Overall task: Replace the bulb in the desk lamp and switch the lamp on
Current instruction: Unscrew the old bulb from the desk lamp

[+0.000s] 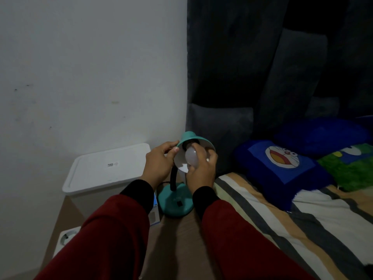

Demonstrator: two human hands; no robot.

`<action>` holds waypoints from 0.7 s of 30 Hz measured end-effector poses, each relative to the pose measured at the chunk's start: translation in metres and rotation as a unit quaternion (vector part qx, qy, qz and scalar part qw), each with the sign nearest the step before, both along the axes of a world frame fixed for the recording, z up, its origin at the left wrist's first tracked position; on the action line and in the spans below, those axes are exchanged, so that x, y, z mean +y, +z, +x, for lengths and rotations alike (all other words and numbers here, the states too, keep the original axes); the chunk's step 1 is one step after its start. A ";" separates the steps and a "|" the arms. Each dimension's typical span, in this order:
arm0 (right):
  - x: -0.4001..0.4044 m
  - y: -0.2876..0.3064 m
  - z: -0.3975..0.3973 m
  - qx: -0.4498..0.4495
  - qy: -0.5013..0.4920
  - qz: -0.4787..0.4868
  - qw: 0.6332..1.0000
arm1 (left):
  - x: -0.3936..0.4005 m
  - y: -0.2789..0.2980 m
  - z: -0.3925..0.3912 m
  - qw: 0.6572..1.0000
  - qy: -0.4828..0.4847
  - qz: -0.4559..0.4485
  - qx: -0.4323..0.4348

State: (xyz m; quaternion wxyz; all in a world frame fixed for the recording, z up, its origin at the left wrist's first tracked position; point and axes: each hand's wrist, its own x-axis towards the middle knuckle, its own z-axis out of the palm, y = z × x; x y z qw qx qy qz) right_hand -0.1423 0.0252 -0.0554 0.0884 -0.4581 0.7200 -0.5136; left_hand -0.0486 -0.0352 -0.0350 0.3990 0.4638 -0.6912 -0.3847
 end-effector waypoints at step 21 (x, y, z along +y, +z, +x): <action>0.011 -0.001 -0.011 0.042 0.024 -0.011 0.999 | 0.004 0.005 -0.001 1.000 0.008 -0.010 -0.012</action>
